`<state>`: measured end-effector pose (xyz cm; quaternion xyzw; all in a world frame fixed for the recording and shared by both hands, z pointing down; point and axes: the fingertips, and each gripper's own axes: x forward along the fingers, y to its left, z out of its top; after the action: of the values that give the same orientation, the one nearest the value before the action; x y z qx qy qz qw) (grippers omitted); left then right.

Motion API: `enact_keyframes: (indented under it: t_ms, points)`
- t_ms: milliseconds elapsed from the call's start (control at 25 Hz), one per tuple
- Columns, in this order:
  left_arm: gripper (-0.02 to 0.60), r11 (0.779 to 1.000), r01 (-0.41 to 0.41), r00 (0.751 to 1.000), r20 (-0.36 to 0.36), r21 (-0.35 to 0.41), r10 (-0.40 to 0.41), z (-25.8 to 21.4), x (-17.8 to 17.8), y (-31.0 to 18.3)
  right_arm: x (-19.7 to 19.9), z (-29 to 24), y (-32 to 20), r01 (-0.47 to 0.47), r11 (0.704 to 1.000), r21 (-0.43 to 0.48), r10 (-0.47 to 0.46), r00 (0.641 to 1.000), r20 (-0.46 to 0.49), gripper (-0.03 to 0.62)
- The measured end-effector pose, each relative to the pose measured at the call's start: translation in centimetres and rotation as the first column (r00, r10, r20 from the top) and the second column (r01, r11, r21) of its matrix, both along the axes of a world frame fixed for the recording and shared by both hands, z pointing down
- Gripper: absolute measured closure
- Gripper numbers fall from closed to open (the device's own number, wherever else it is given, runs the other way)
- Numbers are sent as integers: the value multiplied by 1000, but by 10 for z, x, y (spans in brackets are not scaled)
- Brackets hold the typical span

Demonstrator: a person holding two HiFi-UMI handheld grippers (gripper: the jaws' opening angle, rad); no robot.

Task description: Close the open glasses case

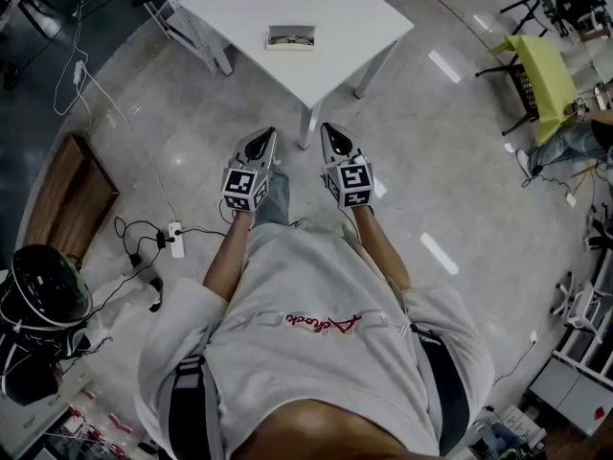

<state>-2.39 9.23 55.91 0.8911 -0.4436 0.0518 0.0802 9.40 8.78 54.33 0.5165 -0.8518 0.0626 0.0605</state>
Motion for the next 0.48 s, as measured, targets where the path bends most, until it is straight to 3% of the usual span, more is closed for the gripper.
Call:
enact_keyframes:
  t_ms: [480]
  points:
    - [561, 999, 8, 1000, -27, -43, -9, 24, -6, -71, -7, 22, -66, 11, 999, -44, -13, 999, -36, 580]
